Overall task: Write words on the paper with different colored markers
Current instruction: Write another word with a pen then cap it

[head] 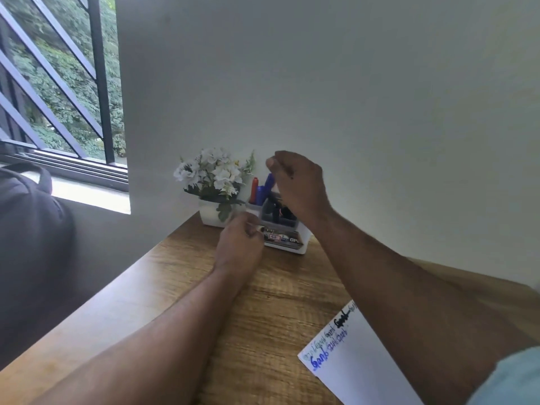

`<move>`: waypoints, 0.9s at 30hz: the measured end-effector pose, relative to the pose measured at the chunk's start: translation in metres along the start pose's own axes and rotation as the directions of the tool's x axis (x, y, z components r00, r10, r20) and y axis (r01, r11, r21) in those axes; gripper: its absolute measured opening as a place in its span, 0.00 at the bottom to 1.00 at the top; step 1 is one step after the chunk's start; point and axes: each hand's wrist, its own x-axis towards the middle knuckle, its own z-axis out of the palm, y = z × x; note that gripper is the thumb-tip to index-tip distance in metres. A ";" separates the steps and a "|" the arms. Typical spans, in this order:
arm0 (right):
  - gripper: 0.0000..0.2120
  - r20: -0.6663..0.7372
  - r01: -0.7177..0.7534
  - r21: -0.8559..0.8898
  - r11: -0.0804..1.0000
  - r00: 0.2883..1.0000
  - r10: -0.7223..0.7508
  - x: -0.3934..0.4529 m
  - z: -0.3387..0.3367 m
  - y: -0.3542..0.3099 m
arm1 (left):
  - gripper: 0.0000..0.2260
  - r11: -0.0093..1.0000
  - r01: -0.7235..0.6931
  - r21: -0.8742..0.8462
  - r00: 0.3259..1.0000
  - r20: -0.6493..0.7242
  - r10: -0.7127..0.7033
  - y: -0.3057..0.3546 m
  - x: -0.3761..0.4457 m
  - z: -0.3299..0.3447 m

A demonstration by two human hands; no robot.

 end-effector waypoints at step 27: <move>0.17 0.312 -0.087 -0.550 0.831 0.901 0.301 -0.214 -0.115 0.026 | 0.21 0.605 -0.537 0.588 0.759 0.650 0.042 0.030 -0.112 -0.004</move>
